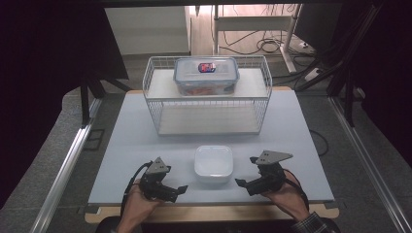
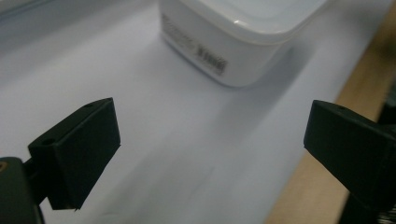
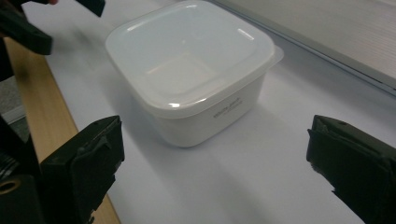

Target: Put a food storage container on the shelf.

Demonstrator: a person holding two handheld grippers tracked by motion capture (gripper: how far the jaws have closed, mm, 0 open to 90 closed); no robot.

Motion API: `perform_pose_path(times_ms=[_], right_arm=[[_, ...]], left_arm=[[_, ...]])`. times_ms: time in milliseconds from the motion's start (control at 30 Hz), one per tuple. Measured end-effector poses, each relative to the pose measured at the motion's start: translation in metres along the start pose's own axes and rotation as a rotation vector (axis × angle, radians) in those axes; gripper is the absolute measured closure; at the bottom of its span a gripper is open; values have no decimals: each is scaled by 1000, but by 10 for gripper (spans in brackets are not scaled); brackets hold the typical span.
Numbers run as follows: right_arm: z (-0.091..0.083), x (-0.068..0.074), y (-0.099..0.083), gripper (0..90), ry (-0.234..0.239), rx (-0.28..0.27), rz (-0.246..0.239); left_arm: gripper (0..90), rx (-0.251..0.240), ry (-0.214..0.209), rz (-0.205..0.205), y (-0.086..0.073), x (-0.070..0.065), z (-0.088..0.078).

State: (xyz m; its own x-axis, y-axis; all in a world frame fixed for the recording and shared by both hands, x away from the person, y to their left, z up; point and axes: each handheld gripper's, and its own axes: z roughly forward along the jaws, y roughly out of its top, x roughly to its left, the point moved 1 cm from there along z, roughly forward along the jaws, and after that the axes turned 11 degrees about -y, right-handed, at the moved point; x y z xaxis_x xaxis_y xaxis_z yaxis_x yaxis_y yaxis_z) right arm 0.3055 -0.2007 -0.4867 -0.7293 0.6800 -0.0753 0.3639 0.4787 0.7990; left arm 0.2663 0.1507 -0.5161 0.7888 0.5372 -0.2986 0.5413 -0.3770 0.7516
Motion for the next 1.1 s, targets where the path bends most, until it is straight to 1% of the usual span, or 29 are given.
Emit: perform_pose_path(times_ms=[33,67,100,200,233,267,300,333,367,400,433,467,500,533,600,633,700,733,767,800,833,867,900,933,967,1000,1033,1067,1100], right_arm=[[1,-1,1,40,-16,15,2],[2,-1,2,38,-18,25,2],[1,-4,5,42,-7,42,6],[0,-6,10,62,4,44,22],[-2,-6,12,72,-4,51,23],[-4,-7,18,99,-8,63,28],[-4,-7,18,99,-8,63,28],[-4,-8,20,118,-12,67,36],[-2,-11,23,157,-3,73,64],[-2,-11,23,157,-3,73,64],[0,-13,24,173,3,81,75],[6,-17,27,207,16,88,92],[6,-17,27,207,16,88,92],[9,-18,28,223,26,94,90],[16,-17,32,236,39,99,94],[20,-17,34,237,49,100,93],[27,-16,37,233,56,109,90],[31,-15,37,227,60,117,92],[39,-16,38,209,66,130,99],[39,-16,38,209,66,130,99],[45,-15,37,196,78,150,112],[45,-15,37,196,78,150,112],[48,-15,36,192,79,164,111],[51,-14,36,185,77,177,111],[53,-13,35,193,92,177,125],[54,-13,34,203,109,180,143],[55,-13,34,219,118,183,156],[55,-12,34,247,131,186,169],[56,-12,33,261,159,191,187]], left_arm=[[57,1,2,8,2,0,0],[64,4,5,17,4,-1,0],[71,5,9,25,7,-1,1],[74,5,8,36,15,2,4],[74,5,11,39,19,4,5],[87,3,20,47,28,7,5],[95,3,20,47,28,7,5],[95,1,22,54,33,8,5],[113,-4,28,73,42,12,7],[116,-4,28,73,42,12,7],[116,-8,27,71,47,13,10],[120,-7,15,67,54,17,17],[120,-7,15,67,54,17,17],[120,-6,11,67,57,18,21],[108,-10,-38,48,61,23,28],[97,-8,-52,35,63,25,31],[87,-8,-76,18,66,28,37],[83,-4,-79,12,67,29,39],[81,1,-80,7,67,31,42],[81,7,-91,1,67,32,45],[77,24,-109,-14,67,34,51],[75,24,-109,-14,67,34,51],[75,38,-122,-13,66,34,53],[66,33,-144,-25,65,35,55],[72,33,-167,-35,64,35,57],[74,30,-184,-55,63,35,58],[83,31,-201,-60,63,34,58],[85,38,-209,-61,62,34,59],[77,49,-212,-72,61,32,58]])
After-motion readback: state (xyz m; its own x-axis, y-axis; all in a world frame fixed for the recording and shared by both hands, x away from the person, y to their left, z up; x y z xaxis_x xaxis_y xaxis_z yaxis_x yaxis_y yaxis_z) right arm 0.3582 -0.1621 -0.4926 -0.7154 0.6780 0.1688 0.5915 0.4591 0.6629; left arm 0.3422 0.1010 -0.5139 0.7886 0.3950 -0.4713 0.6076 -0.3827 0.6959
